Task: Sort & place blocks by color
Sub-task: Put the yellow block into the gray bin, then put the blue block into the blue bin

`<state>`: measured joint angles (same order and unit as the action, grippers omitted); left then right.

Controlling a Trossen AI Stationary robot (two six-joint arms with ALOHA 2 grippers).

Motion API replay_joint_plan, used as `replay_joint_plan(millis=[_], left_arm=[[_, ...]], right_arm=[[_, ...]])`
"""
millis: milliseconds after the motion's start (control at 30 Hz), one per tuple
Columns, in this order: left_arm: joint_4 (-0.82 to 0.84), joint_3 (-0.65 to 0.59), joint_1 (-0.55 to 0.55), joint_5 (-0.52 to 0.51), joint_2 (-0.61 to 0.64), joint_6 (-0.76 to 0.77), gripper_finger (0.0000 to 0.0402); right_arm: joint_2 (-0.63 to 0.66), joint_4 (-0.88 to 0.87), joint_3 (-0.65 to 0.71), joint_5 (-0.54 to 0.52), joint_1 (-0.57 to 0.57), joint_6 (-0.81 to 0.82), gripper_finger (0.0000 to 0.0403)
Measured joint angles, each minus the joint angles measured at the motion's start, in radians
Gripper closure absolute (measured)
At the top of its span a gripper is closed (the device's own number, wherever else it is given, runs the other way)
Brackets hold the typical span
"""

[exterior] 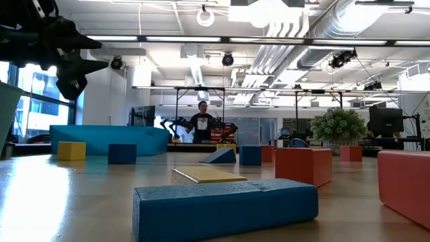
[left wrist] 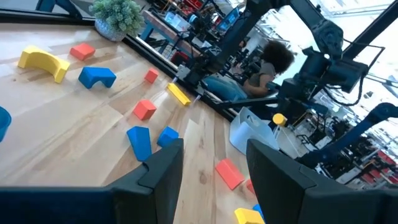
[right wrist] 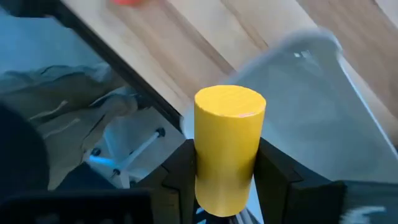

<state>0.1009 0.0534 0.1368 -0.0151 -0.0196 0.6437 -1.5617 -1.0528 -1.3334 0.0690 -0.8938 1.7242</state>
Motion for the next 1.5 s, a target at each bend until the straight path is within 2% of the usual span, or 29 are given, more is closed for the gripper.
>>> replay_joint_plan(millis=[233,500,833,1000,1233,1500], left_arm=[[0.0,0.0,0.0,-0.023,0.0,0.011,0.0236],[0.0,0.0,0.0,-0.023,0.0,0.028,0.0236],[-0.001,0.0,0.0,-0.023,0.0,0.034,0.0236],[-0.001,0.0,0.0,-0.023,0.0,0.027,0.0236],[-0.001,0.0,0.0,-0.023,0.0,0.027,0.0236],[-0.001,0.0,0.0,-0.023,0.0,-0.018,0.0226]], right_arm=[[-0.004,-0.028,0.032,-0.065,-0.114,0.224,0.0302],[-0.004,0.034,0.155,-0.065,-0.143,0.339,0.0302],[-0.004,0.263,0.315,-0.06,-0.117,0.345,0.0302],[-0.004,0.316,0.356,-0.057,-0.095,0.344,0.0297],[-0.004,0.316,0.357,-0.052,-0.072,0.336,0.0256],[-0.004,0.321,0.35,0.041,-0.044,0.334,0.0217]])
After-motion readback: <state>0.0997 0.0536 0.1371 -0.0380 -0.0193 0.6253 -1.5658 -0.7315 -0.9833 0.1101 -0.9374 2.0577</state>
